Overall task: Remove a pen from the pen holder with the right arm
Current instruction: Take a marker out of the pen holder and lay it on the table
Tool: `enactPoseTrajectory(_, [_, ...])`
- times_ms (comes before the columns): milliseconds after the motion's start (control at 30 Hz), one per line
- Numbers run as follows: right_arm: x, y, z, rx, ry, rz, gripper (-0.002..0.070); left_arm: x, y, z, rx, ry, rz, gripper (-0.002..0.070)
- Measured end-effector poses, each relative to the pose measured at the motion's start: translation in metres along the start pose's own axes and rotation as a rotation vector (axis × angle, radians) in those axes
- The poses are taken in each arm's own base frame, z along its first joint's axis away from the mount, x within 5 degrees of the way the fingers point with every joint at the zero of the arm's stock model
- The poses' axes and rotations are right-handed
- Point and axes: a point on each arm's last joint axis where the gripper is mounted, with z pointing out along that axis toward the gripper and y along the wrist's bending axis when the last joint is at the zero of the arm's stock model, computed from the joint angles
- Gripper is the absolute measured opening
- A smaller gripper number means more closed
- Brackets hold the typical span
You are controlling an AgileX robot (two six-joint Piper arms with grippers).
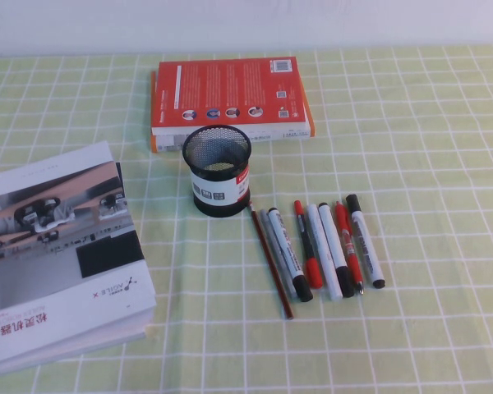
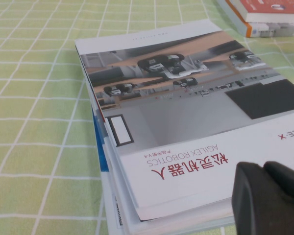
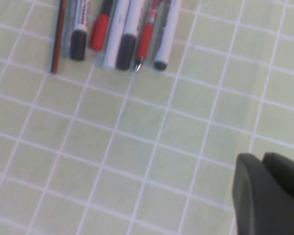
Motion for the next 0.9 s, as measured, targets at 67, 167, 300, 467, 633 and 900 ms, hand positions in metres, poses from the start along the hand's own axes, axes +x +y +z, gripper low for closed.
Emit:
enactPoseTrajectory(67, [0.012, -0.005, 0.005, 0.003, -0.069, -0.006, -0.0012, 0.0, 0.0, 0.0, 0.0, 0.0, 0.0, -0.0005])
enactPoseTrajectory(167, [0.033, -0.019, 0.014, 0.015, -0.198, 0.057, -0.0012, 0.0, 0.0, 0.0, 0.0, 0.0, 0.0, -0.0005])
enactPoseTrajectory(300, [0.073, -0.038, 0.035, 0.056, -0.373, 0.167, -0.0013, 0.0, 0.0, 0.0, 0.0, 0.0, 0.0, -0.0005])
enactPoseTrajectory(467, [0.115, -0.05, 0.045, 0.13, -0.58, 0.241, -0.0013, 0.0, 0.0, 0.0, 0.0, 0.0, 0.0, -0.0005])
enactPoseTrajectory(633, [0.141, -0.053, 0.046, 0.187, -0.702, 0.268, -0.0012, 0.0, 0.0, 0.0, 0.0, 0.0, 0.0, -0.0005])
enactPoseTrajectory(900, [0.154, -0.053, 0.037, 0.228, -0.764, 0.285, -0.0012, 0.0, 0.0, 0.0, 0.0, 0.0, 0.0, -0.0005])
